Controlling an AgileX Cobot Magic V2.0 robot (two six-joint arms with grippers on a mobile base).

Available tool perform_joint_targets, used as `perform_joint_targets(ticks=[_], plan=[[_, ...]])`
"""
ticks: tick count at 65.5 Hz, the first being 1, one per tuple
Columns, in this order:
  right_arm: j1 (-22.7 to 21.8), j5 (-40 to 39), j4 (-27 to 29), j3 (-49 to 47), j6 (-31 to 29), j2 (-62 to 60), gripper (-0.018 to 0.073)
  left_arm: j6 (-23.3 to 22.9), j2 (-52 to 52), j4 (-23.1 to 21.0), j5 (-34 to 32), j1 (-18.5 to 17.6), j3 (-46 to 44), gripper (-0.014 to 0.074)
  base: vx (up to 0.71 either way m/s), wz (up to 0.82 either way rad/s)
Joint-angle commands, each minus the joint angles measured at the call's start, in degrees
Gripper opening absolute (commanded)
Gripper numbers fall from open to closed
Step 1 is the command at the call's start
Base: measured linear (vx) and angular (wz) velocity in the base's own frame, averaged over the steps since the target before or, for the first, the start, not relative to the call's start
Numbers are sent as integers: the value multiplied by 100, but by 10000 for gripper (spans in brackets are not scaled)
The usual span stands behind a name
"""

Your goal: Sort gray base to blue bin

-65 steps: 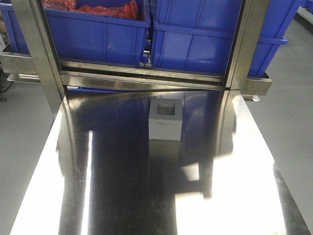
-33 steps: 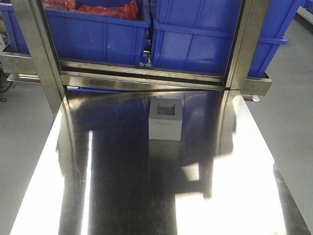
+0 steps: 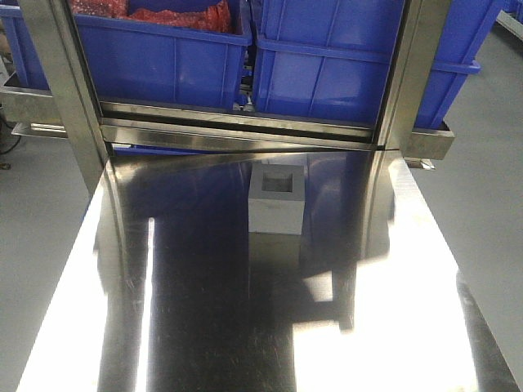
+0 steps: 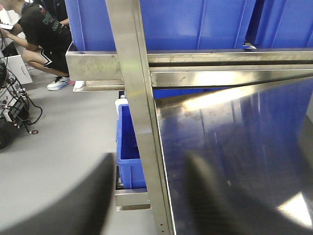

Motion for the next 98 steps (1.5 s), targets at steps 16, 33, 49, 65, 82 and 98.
perform_joint_targets(ticks=[16,33,49,65,82,98], plan=[[3,-465,-33,-19,-35,-10,-5,-87,29,-37,-434,-33,-202,715,0,0],[3,-465,-33,-19,-35,-10,-5,-74,36,-38,-802,-33,-216,614,0,0],[3,-465,-33,-19,-35,-10,-5,124,1104,-38,-1020,-38,-1291,564,0,0],[3,-465,-33,-19,-35,-10,-5,407,2665,29,-1032,-758,-2822,564,0,0],[3,-465,-33,-19,-35,-10,-5,506,4184,-50,-692,-1823,-4115,564,0,0],[3,-465,-33,-19,-35,-10,-5,199,5600,-786,179,-2210,-5336,565,0,0]])
